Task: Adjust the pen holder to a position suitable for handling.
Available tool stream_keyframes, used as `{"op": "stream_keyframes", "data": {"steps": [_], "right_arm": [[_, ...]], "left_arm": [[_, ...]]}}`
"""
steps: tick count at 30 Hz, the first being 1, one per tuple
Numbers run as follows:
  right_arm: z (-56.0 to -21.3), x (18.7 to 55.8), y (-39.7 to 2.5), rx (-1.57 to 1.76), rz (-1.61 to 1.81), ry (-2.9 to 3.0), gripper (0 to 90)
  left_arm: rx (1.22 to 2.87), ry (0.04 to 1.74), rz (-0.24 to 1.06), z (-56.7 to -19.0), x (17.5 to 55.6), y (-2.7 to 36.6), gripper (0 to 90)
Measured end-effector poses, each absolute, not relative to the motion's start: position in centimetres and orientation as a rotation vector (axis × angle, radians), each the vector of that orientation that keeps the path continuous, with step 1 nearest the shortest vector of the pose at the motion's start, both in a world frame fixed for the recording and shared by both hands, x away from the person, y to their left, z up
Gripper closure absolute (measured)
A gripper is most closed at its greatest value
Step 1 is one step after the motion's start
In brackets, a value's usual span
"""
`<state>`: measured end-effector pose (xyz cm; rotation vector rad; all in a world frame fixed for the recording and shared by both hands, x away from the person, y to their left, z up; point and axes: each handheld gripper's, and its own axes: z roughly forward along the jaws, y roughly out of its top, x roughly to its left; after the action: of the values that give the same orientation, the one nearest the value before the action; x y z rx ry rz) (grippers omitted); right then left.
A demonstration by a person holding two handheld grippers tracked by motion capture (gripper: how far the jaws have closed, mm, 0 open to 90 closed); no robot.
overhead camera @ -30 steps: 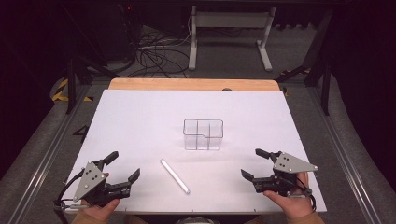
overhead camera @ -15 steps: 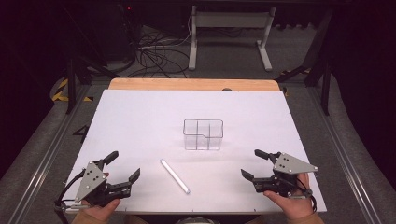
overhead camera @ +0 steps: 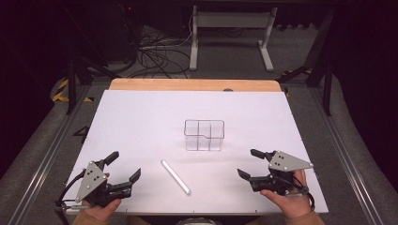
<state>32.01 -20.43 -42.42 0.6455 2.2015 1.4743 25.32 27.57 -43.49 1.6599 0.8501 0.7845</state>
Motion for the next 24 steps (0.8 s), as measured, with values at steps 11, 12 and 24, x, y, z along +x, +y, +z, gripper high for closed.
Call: {"op": "stream_keyframes", "data": {"steps": [11,12,24], "right_arm": [[-41.6,32.8,-18.3,0.596,1.489,2.244,20.6],[-41.4,32.9,-17.9,0.588,1.49,2.249,20.6],[-40.9,33.6,-15.9,0.549,1.505,2.281,20.0]], "left_arm": [[1.656,0.851,0.787,-43.5,25.3,27.7,11.5],[1.656,0.852,0.788,-43.5,25.3,27.7,11.5],[1.657,0.85,0.79,-43.5,25.3,27.6,11.6]]}}
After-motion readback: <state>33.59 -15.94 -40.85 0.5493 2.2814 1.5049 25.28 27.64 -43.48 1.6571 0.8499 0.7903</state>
